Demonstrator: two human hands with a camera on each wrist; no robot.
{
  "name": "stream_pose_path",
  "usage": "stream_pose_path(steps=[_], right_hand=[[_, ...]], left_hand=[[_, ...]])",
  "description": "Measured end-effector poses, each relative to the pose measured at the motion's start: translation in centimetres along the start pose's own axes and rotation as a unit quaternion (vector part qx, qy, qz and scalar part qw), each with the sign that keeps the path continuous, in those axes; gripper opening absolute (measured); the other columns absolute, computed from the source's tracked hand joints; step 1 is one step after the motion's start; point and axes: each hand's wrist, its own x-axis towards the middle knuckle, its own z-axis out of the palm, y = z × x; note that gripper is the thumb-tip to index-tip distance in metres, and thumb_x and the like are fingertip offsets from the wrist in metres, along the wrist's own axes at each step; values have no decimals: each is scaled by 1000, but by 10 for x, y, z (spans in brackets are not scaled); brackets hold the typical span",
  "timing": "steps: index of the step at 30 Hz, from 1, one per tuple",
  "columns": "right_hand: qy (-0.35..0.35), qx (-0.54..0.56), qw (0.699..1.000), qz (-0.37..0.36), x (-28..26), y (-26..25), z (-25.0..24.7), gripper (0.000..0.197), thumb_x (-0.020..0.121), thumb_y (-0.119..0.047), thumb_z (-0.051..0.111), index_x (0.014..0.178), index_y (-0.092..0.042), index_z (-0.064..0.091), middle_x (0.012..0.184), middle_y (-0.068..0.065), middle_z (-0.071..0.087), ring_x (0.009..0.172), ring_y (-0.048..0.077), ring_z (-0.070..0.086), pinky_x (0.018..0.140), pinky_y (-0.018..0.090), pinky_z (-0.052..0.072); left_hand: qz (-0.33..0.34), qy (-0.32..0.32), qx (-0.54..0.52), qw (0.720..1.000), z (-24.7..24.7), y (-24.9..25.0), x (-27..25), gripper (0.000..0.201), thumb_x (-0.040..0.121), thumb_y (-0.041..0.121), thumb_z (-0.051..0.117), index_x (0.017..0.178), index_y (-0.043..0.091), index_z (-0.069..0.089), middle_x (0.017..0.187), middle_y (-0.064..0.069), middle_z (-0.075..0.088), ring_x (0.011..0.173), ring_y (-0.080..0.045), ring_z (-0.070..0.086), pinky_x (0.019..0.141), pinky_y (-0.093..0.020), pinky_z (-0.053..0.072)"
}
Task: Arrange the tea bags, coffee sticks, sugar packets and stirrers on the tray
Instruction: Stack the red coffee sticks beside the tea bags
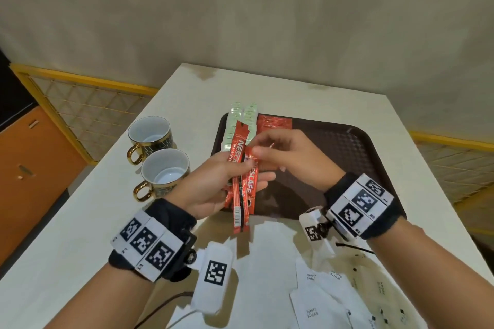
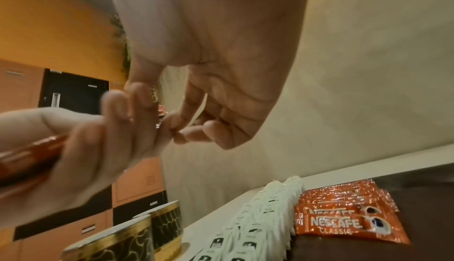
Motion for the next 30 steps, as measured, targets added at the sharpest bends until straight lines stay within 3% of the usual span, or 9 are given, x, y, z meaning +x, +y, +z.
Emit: stream_pose_path(steps=[3, 7, 9, 13, 15, 19, 22, 26, 30], right_hand=[[37, 30, 999, -5, -10, 6, 4, 27, 86, -10, 69, 111, 1, 65, 106, 18, 69, 92, 25, 71, 80, 39, 59], [105, 65, 992, -12, -22, 10, 2, 24, 84, -2, 69, 108, 4, 68, 105, 20, 69, 91, 39, 69, 82, 53, 57], [139, 45, 989, -4, -24, 10, 0, 18, 83, -2, 71, 100, 2, 71, 99, 18, 71, 85, 39, 69, 78, 50, 57], [233, -21, 972, 11, -25, 8, -15, 3, 84, -6, 71, 85, -4, 69, 82, 8, 71, 73, 11, 66, 62, 22, 50], [283, -15, 959, 20, -30, 5, -26, 5, 87, -3, 67, 83, -5, 65, 77, 7, 69, 68, 11, 65, 54, 24, 51], [286, -92, 953, 30, -41, 1, -27, 10, 90, -7, 64, 80, -10, 62, 74, 9, 70, 60, 15, 67, 49, 25, 49], [269, -143, 952, 33, -48, 3, -21, 9, 93, -14, 61, 86, -17, 65, 76, -2, 68, 65, 9, 65, 57, 23, 49], [280, -56, 957, 54, -56, -1, -18, 17, 100, -13, 49, 98, -18, 65, 83, -8, 67, 66, -1, 63, 60, 20, 49], [276, -30, 959, 65, -59, -7, -9, 22, 104, -13, 38, 103, -13, 60, 70, -1, 57, 44, 9, 49, 42, 20, 39]], left_hand=[[-11, -6, -50, 999, 6, -3, 2, 38, 97, 1, 46, 135, 3, 48, 116, -20, 69, 101, -28, 71, 77, -33, 61], [-6, -26, -40, 999, 7, -5, 3, 46, 91, 10, 54, 136, 6, 48, 121, -18, 67, 103, -26, 70, 82, -39, 60], [-3, -25, -16, 1000, 9, -6, 5, 42, 91, 14, 55, 133, 7, 52, 120, -17, 67, 103, -25, 70, 81, -38, 60], [35, 46, 34, 998, 13, -3, 11, 25, 102, 16, 45, 116, 8, 64, 106, -9, 74, 94, -19, 73, 72, -32, 60], [49, 90, -5, 995, 12, 1, 14, 26, 103, 21, 43, 98, 6, 63, 88, -8, 75, 76, -16, 73, 66, -27, 60], [20, 145, -76, 986, 5, 0, 20, 34, 102, 36, 45, 74, 16, 44, 63, 1, 46, 52, -11, 46, 57, -25, 47], [-8, 113, -129, 985, 3, -5, 20, 23, 101, 26, 44, 81, 15, 44, 70, -2, 44, 62, -15, 45, 66, -28, 44], [7, 73, -113, 991, 0, -10, 17, 12, 96, 2, 40, 89, 3, 50, 83, -11, 54, 77, -21, 57, 75, -32, 50], [22, 72, -48, 996, -2, -13, 17, 19, 100, 6, 46, 116, -3, 52, 93, -16, 63, 76, -20, 71, 58, -28, 57]])
